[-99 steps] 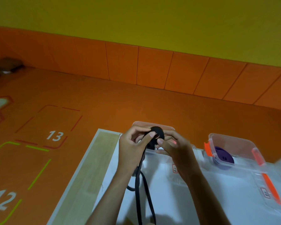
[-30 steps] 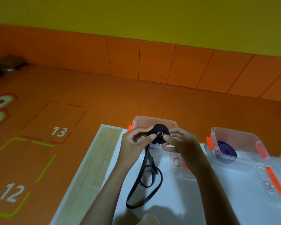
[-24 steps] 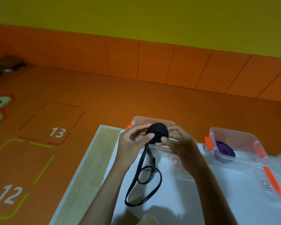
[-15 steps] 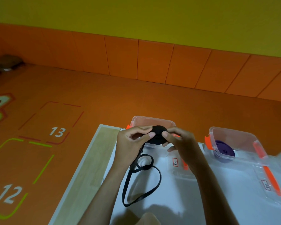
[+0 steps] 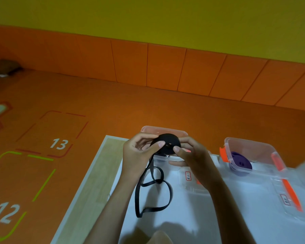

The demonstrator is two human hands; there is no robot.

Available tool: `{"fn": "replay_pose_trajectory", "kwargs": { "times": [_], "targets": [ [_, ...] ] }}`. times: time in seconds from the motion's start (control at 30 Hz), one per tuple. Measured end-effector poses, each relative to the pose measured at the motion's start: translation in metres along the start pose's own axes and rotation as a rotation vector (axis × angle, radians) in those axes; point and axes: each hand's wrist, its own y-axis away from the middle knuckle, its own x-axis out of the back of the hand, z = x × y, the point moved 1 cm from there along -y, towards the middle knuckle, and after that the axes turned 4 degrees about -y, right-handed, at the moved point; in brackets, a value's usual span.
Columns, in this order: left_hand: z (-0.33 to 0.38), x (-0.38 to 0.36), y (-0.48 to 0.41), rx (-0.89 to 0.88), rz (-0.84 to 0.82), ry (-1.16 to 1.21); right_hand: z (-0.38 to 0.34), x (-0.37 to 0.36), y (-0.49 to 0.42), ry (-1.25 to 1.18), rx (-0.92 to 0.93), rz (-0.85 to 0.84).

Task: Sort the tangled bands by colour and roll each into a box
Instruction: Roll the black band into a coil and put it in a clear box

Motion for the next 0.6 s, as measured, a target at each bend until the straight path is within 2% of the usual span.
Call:
{"fn": "replay_pose_trajectory", "kwargs": {
  "times": [0.17, 0.27, 0.43, 0.53, 0.6],
  "targets": [
    [-0.005, -0.001, 0.006, -0.058, -0.002, -0.06, 0.002, 0.004, -0.001, 0.191, 0.001, -0.071],
    [0.0, -0.004, 0.007, -0.068, -0.013, -0.025, 0.002, -0.001, -0.002, 0.103, 0.033, -0.034],
    [0.011, -0.001, 0.004, -0.058, -0.168, -0.006, 0.003, -0.003, 0.002, -0.118, 0.108, 0.011],
    [0.011, 0.007, 0.004, -0.091, -0.174, -0.044, 0.005, -0.008, 0.003, -0.091, 0.09, -0.009],
    [0.01, 0.01, 0.004, -0.115, -0.129, -0.091, 0.004, -0.009, 0.001, 0.05, 0.053, -0.031]
  ]
}}
